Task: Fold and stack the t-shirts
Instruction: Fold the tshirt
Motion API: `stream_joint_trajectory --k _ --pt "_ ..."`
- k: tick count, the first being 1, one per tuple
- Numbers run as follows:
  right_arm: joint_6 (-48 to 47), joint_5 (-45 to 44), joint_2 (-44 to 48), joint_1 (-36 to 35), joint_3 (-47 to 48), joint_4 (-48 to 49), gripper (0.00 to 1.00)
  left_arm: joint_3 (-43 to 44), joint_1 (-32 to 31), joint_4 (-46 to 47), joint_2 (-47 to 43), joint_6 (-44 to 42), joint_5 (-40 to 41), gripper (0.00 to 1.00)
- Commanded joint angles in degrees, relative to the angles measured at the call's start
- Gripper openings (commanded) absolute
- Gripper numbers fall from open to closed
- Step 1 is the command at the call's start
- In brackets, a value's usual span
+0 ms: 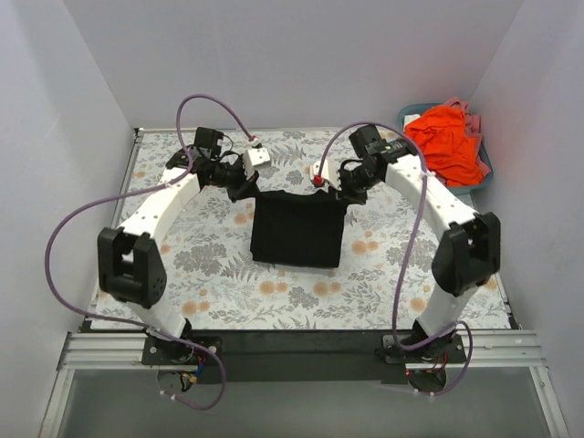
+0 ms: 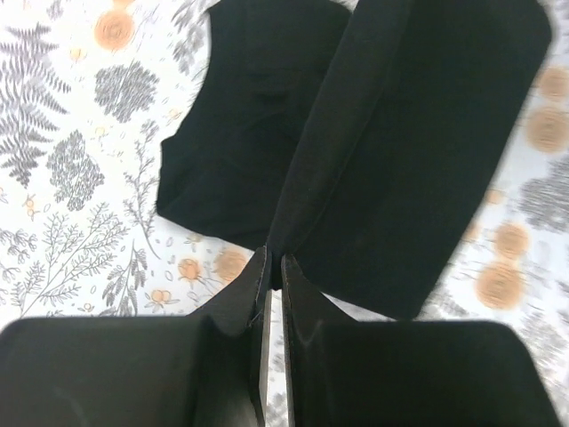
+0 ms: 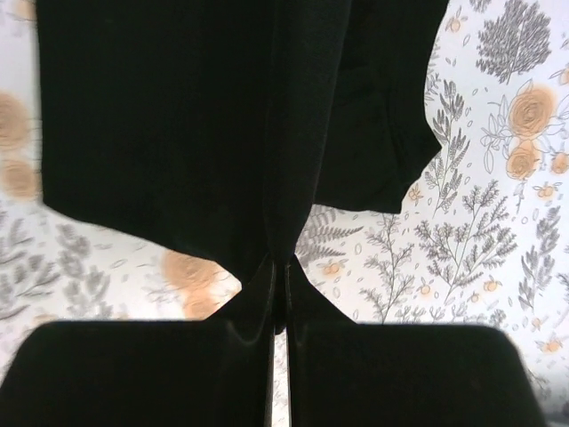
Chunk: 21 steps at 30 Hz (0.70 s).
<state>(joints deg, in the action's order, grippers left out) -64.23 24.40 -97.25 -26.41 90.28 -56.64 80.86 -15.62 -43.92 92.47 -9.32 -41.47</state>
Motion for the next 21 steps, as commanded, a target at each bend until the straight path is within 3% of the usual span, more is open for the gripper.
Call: stream_joint_trajectory --k 1,5,11,17,21 --pt "-3.5 2.9 -8.3 2.2 5.5 0.0 0.01 4.1 2.8 6.3 8.2 0.4 -1.8 0.00" --pt "-2.8 2.6 -22.4 4.2 12.8 1.3 0.01 9.7 3.0 7.4 18.6 2.8 -1.7 0.00" --pt "-1.3 2.1 -33.5 5.3 25.4 1.8 0.01 11.5 3.4 11.9 27.1 4.0 1.0 0.00" --pt "1.6 2.7 -35.1 5.1 24.4 1.9 0.01 10.9 3.5 12.6 29.4 4.8 3.0 0.00" --pt "2.6 3.5 -29.5 4.3 14.9 2.2 0.01 7.4 2.5 10.5 25.9 3.6 2.2 0.00"
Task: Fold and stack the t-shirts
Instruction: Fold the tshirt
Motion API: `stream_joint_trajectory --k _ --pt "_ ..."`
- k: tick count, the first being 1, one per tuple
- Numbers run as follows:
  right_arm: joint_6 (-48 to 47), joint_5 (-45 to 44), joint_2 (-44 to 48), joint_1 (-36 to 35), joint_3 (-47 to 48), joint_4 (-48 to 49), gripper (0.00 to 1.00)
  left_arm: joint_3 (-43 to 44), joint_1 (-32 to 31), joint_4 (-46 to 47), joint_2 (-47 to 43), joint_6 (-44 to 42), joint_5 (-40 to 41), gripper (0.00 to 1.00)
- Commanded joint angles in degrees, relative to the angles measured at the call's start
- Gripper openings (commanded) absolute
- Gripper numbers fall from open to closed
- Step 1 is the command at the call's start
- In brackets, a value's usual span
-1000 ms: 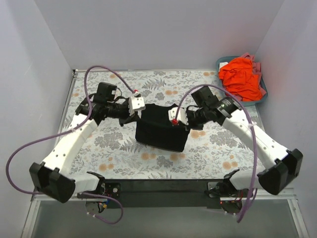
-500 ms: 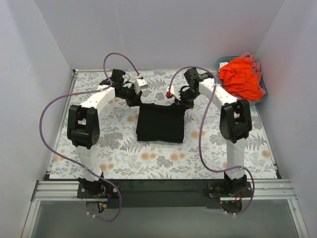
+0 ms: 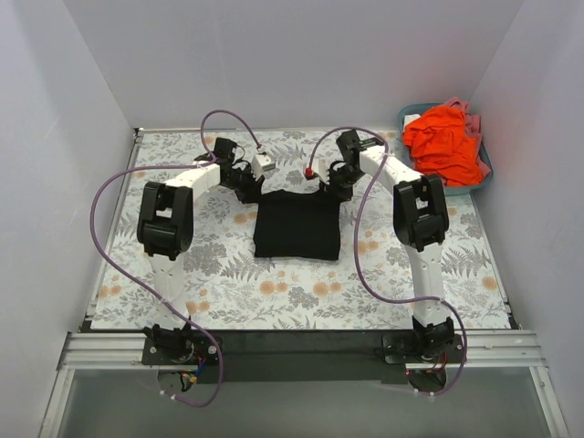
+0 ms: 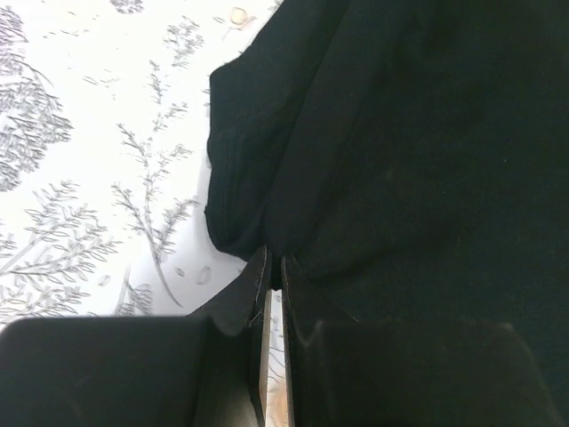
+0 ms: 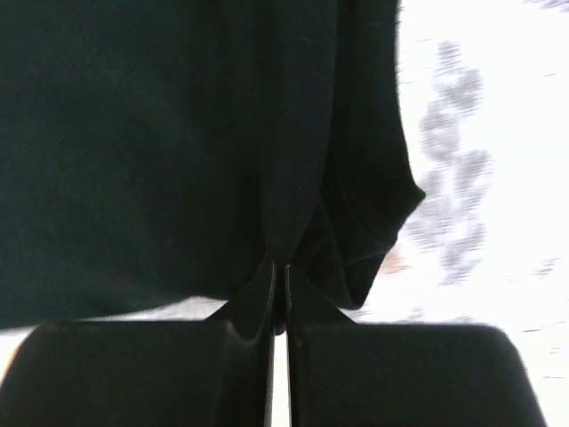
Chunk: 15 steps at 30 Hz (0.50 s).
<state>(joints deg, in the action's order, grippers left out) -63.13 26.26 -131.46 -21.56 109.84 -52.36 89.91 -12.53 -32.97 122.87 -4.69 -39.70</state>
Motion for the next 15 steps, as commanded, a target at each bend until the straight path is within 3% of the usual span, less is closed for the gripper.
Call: stream_joint_trajectory --k 1,7,8,9,10,11,15 --pt "1.8 2.4 7.2 -0.8 -6.9 -2.0 0.01 -2.8 -0.9 -1.7 -5.5 -2.1 0.0 0.00" --pt "3.6 5.4 17.9 -2.2 -20.8 -2.4 0.01 -12.1 -1.6 -6.7 -14.7 -3.3 -4.2 0.00" --pt "3.8 5.6 18.9 -2.5 -22.4 -2.4 0.07 -13.2 -1.7 -7.5 -15.5 -3.6 -4.5 0.08" --pt "4.2 5.8 19.8 -2.5 -24.4 -2.7 0.24 -13.9 -1.7 -8.0 -16.5 -3.8 -4.7 0.16" --pt "5.0 7.1 20.5 -2.5 -25.1 -2.8 0.28 -14.9 -1.6 -8.1 -17.3 -3.5 -4.8 0.22" --pt "6.8 8.1 21.8 -2.1 -25.4 -3.2 0.31 -15.1 -1.4 -7.7 -18.8 -3.1 -5.2 0.34" --pt "14.4 17.7 21.7 1.3 -20.2 -7.7 0.42 -10.3 -1.6 -8.1 -19.8 -2.2 -10.5 0.55"
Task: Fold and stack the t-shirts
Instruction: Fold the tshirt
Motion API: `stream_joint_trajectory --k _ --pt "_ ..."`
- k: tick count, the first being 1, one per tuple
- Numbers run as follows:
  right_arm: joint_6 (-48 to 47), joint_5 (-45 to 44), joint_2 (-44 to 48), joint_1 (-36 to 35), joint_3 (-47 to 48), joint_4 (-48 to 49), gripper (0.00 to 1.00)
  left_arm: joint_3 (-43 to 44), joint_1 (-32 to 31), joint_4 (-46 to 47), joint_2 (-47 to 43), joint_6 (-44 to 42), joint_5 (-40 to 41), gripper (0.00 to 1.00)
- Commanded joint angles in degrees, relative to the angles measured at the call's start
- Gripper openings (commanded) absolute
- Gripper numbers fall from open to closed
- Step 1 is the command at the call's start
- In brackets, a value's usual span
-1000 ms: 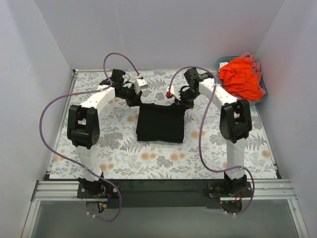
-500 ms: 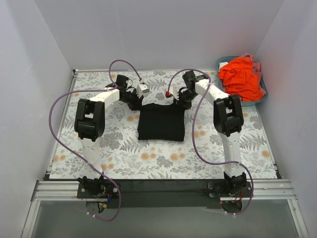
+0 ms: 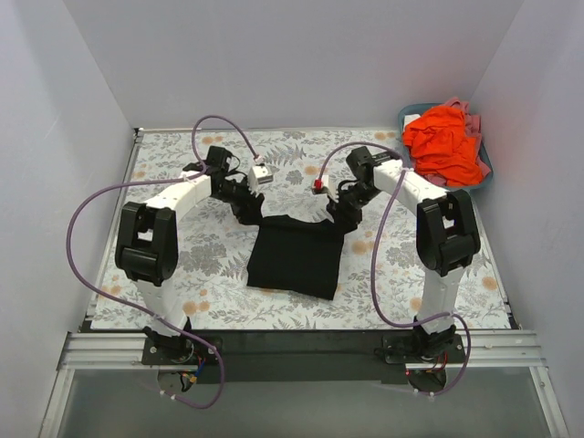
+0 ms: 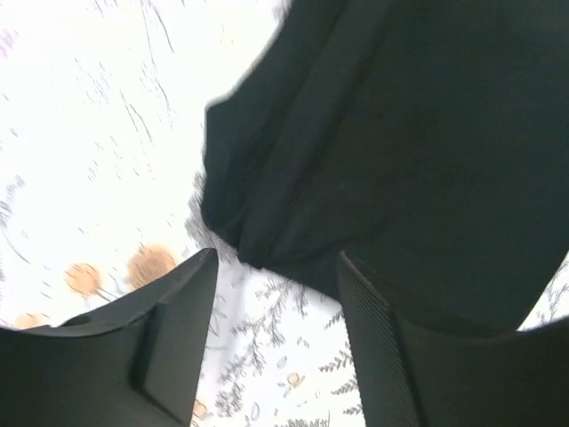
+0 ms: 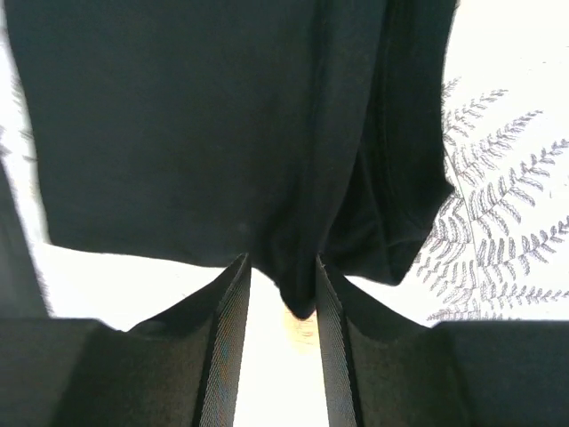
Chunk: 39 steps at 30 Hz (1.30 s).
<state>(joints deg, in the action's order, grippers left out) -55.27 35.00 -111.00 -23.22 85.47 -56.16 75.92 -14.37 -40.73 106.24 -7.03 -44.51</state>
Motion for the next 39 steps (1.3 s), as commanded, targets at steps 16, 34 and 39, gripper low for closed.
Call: stream_joint_trajectory --k 16,34,39 --pt "31.5 24.4 -17.1 11.4 26.8 -3.3 0.28 17.5 -12.7 2.9 14.7 3.0 -7.5 0.56" --pt "31.4 24.0 -17.1 11.4 19.5 0.7 0.20 10.3 -13.7 7.1 9.5 1.0 -7.3 0.11" --pt "32.7 26.5 -17.9 10.6 20.0 1.9 0.20 4.4 -14.6 14.5 2.9 1.8 -4.2 0.02"
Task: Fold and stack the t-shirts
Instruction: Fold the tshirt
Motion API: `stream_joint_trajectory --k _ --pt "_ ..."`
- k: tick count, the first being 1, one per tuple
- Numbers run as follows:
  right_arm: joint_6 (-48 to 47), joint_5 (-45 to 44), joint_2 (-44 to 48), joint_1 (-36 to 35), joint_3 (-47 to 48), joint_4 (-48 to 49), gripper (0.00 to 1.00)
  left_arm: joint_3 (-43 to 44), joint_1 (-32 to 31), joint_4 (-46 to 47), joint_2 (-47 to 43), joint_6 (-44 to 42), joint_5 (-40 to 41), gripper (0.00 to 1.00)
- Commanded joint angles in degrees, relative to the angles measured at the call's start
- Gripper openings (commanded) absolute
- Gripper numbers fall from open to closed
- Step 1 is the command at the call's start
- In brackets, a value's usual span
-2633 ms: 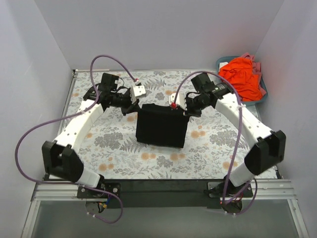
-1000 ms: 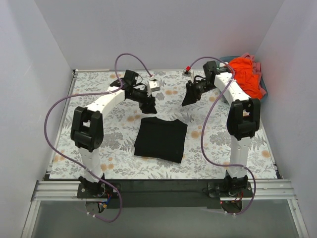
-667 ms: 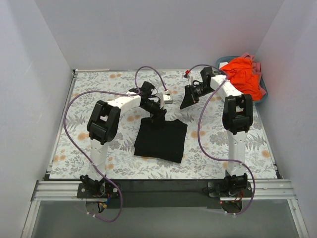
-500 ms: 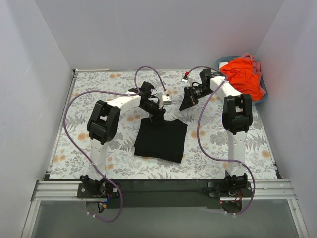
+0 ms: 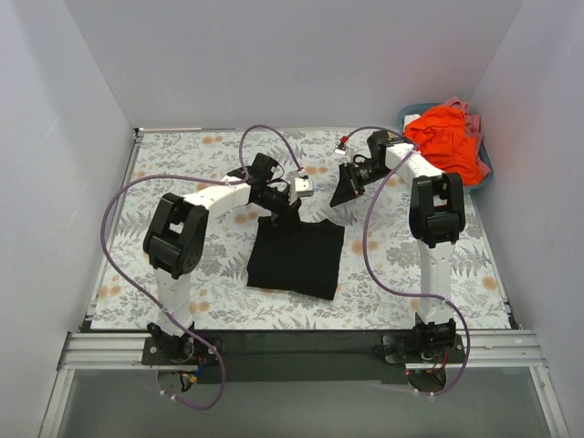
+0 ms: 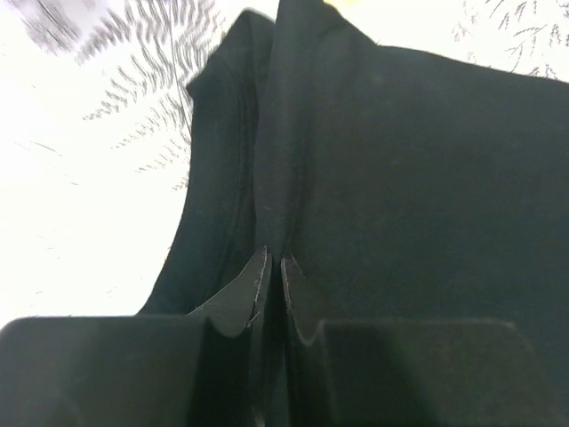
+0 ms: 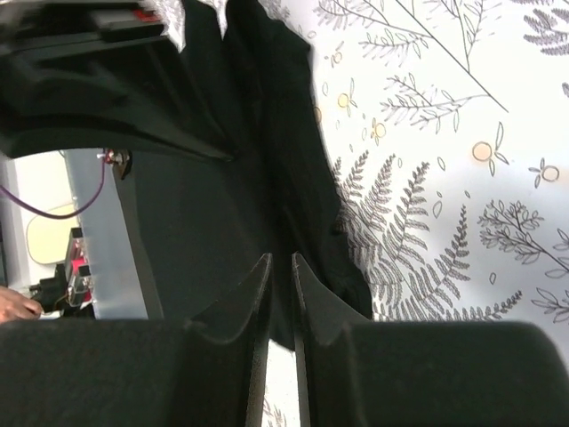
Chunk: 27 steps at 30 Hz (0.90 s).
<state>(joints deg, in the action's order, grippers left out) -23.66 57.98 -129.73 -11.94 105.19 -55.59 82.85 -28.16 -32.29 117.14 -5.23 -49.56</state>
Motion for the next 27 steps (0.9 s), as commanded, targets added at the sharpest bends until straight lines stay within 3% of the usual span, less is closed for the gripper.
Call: stream_joint_trajectory --k 1,10,18,27 --pt "1.3 4.0 0.3 -1.5 0.4 1.5 0.20 -3.4 -1.4 6.7 -8.9 -0.6 1.8 0.00" --pt "2.2 10.7 -4.9 -7.5 1.5 1.9 0.19 -9.4 -2.6 9.3 -13.7 -5.0 4.1 0.00" --pt "0.5 11.5 -8.3 -10.2 -2.6 1.5 0.19 -10.7 -2.8 12.2 -15.3 -5.8 5.9 0.00" --pt "-1.2 11.1 -10.1 -10.9 -6.3 1.5 0.19 -12.8 -2.8 23.3 -18.1 -5.5 8.5 0.00"
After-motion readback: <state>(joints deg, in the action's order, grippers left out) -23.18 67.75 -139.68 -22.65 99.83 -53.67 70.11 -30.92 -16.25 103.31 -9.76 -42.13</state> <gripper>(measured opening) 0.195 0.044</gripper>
